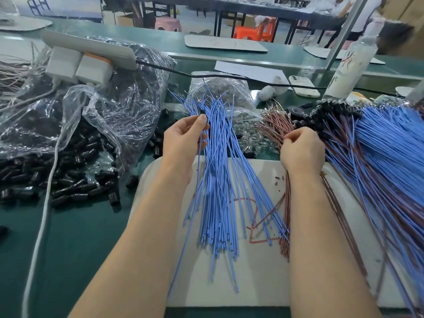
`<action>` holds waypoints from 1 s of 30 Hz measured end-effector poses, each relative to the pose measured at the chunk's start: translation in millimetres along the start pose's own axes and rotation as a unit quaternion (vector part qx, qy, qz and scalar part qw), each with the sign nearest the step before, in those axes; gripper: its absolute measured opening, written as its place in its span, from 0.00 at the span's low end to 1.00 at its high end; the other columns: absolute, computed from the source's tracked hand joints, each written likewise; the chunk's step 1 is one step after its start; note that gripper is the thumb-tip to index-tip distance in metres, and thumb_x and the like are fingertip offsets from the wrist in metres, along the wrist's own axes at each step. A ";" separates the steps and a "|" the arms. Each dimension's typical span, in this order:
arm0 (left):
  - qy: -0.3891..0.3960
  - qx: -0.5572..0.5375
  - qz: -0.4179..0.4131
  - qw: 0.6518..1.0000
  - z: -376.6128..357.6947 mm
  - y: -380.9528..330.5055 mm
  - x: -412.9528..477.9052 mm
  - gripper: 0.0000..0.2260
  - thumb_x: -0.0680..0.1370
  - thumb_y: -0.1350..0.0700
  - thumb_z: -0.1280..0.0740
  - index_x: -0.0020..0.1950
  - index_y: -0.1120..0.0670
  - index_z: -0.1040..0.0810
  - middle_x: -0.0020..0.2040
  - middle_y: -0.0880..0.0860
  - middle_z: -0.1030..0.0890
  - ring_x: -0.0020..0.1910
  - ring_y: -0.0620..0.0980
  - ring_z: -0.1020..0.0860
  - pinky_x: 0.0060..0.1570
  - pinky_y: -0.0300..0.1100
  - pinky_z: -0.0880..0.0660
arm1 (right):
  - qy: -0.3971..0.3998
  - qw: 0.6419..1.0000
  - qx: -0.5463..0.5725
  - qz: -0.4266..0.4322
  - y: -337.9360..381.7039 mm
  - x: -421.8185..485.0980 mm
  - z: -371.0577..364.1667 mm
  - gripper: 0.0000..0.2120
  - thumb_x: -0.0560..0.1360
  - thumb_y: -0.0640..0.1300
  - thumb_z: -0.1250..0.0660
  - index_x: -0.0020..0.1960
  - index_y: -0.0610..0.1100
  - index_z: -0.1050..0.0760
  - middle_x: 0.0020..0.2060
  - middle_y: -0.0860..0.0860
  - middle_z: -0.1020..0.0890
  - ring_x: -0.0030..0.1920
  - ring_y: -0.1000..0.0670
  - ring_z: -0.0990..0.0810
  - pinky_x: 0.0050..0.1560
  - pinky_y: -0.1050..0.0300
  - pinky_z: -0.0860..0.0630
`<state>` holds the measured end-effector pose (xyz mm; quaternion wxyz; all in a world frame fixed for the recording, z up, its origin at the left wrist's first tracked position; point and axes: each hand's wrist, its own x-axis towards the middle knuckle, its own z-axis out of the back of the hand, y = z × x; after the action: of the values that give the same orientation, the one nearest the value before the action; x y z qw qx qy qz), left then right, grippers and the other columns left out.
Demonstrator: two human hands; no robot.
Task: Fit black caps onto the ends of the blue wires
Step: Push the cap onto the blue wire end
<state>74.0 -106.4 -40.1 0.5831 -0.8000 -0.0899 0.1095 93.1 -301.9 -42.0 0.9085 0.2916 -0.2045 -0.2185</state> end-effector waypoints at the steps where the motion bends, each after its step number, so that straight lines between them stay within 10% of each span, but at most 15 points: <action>1: 0.003 0.002 0.002 1.000 -0.6 0.4 0.1 0.02 0.77 0.55 0.32 0.46 0.52 0.20 0.36 0.45 0.19 0.34 0.41 0.25 0.39 0.35 0.25 | 0.000 1.000 0.000 0.001 0.1 -0.2 -0.1 0.09 0.78 0.38 0.39 0.55 0.41 0.23 0.54 0.42 0.21 0.55 0.41 0.24 0.45 0.53 0.31; 6: 0.067 -0.014 0.013 0.998 -1.2 -0.8 -1.5 0.02 0.78 0.55 0.33 0.48 0.52 0.21 0.39 0.46 0.18 0.35 0.41 0.24 0.40 0.36 0.25 | -0.048 0.986 0.138 0.085 17.3 -8.1 9.7 0.09 0.79 0.38 0.39 0.57 0.42 0.24 0.51 0.47 0.20 0.49 0.52 0.22 0.48 0.64 0.29; 10: 0.185 -0.043 0.024 0.982 -7.0 1.6 -6.4 0.03 0.79 0.58 0.36 0.48 0.52 0.23 0.47 0.49 0.17 0.43 0.42 0.21 0.46 0.34 0.25 | 0.135 0.949 0.203 0.201 43.9 -31.8 1.5 0.05 0.78 0.40 0.35 0.53 0.46 0.24 0.41 0.60 0.24 0.41 0.63 0.25 0.43 0.70 0.27; 16: 0.100 -0.049 -0.032 0.993 -2.9 -1.0 -2.6 0.06 0.79 0.60 0.36 0.44 0.53 0.22 0.44 0.48 0.17 0.46 0.45 0.23 0.46 0.36 0.27 | 0.289 0.913 0.205 0.202 49.0 -39.1 -3.4 0.03 0.76 0.42 0.32 0.44 0.47 0.24 0.36 0.53 0.18 0.42 0.50 0.18 0.50 0.55 0.23; 25: 0.174 -0.013 -0.002 0.985 -5.4 1.8 -6.2 0.04 0.79 0.60 0.37 0.47 0.54 0.24 0.51 0.53 0.19 0.52 0.48 0.24 0.56 0.43 0.32 | 0.259 0.924 0.248 0.132 51.0 -42.2 -9.9 0.06 0.77 0.46 0.33 0.41 0.48 0.23 0.31 0.53 0.19 0.25 0.62 0.27 0.33 0.63 0.32; 30: 0.067 -0.048 -0.016 0.997 0.8 -1.0 2.3 0.06 0.79 0.61 0.38 0.45 0.55 0.22 0.43 0.50 0.19 0.44 0.45 0.25 0.51 0.42 0.31 | 0.431 0.869 0.179 0.163 46.5 -42.4 3.0 0.10 0.77 0.48 0.33 0.43 0.42 0.21 0.29 0.50 0.19 0.23 0.57 0.33 0.28 0.63 0.35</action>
<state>76.0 -104.8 -39.5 0.5507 -0.8308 -0.0691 0.0419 69.8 -247.1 -21.4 0.8613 0.4770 0.1267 0.1206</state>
